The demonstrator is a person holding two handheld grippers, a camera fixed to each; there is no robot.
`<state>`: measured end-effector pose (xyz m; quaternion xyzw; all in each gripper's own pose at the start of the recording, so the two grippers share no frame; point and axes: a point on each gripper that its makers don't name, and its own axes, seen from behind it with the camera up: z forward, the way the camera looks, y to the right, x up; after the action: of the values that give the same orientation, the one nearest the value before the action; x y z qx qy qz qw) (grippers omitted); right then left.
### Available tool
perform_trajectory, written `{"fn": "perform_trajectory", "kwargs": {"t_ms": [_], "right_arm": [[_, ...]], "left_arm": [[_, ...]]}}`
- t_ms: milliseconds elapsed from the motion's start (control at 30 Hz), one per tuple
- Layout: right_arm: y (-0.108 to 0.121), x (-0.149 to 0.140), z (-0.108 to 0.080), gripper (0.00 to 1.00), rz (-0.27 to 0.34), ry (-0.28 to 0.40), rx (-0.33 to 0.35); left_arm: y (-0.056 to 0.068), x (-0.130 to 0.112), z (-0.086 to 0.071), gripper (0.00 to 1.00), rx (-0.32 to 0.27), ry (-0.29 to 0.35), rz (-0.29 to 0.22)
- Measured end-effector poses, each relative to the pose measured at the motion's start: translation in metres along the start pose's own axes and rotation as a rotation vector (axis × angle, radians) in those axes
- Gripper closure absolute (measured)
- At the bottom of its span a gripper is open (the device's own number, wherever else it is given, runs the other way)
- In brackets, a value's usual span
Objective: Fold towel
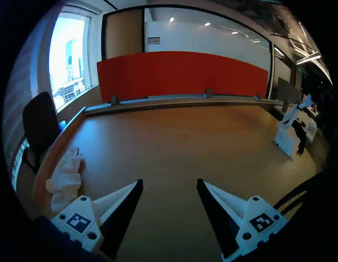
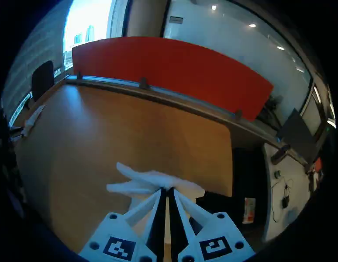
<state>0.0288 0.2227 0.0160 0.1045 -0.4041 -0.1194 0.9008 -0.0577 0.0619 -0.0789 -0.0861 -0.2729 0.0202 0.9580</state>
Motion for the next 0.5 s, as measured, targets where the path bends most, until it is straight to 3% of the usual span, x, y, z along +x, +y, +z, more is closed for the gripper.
{"fn": "perform_trajectory", "kwargs": {"t_ms": [267,500], "right_arm": [[0.003,-0.041,-0.003,0.95,0.042,-0.046,-0.019],[0.006,-0.067,-0.003,0.95,0.043,-0.088,-0.031]], "left_arm": [[0.002,0.000,0.001,0.09,-0.007,-0.003,0.010],[0.002,0.001,0.001,0.09,-0.007,-0.003,0.012]]}}
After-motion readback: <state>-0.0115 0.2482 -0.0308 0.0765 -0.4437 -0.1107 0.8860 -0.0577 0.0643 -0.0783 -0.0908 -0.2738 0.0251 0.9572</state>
